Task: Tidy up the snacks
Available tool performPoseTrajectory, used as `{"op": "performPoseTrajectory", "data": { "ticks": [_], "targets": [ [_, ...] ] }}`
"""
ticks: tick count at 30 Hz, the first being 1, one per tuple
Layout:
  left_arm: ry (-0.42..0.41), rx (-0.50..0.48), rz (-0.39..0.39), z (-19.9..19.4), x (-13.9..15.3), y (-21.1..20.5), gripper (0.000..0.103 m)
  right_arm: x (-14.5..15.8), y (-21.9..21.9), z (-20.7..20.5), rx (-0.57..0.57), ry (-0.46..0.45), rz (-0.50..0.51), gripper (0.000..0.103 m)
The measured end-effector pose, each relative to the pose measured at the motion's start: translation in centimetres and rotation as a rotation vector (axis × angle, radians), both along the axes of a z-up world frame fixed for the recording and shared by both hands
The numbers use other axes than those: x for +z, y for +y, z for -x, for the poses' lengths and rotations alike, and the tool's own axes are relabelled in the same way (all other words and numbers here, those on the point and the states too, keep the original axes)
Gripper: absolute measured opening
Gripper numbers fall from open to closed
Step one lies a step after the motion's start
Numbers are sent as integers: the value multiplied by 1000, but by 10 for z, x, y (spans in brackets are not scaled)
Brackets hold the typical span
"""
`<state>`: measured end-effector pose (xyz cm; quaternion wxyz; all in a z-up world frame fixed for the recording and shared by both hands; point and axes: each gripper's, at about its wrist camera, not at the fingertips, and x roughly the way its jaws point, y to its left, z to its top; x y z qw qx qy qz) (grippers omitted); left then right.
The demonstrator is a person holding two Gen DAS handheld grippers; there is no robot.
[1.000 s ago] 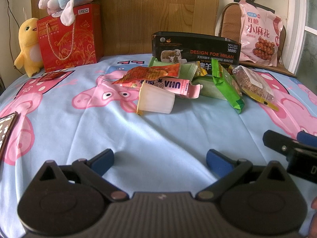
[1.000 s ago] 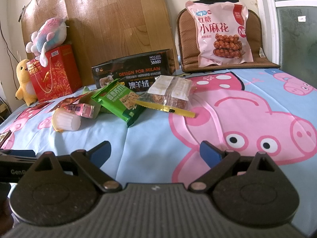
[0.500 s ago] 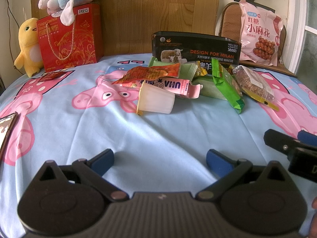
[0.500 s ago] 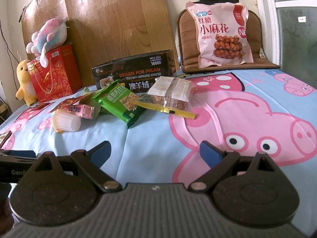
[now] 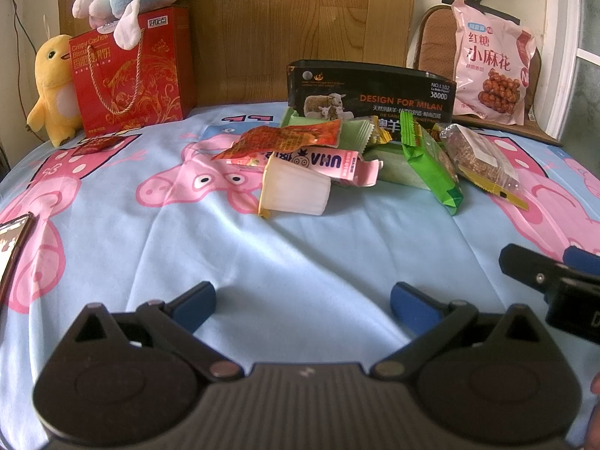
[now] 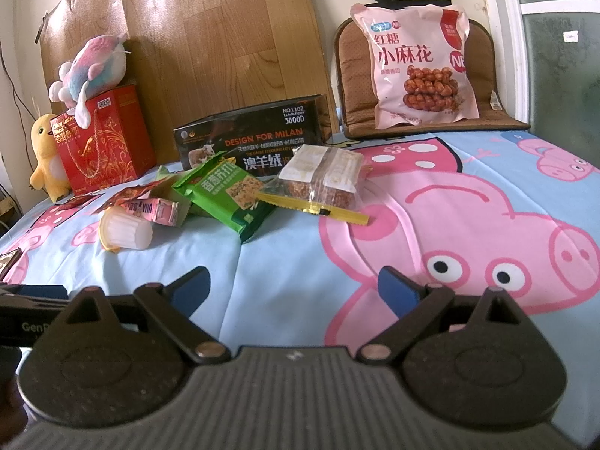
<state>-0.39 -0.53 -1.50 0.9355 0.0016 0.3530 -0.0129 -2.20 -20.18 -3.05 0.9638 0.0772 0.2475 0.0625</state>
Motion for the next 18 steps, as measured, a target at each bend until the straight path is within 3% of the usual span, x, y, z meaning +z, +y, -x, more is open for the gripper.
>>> {"op": "performPoseTrajectory", "data": {
  "ticks": [11,18],
  "targets": [
    [1,5,-1,0,0,0,103,3,0,-1,1,-1,0,98],
    [-39,41,9,-4,11,19,95,10,2,-9,38,-26,18,87]
  ]
}}
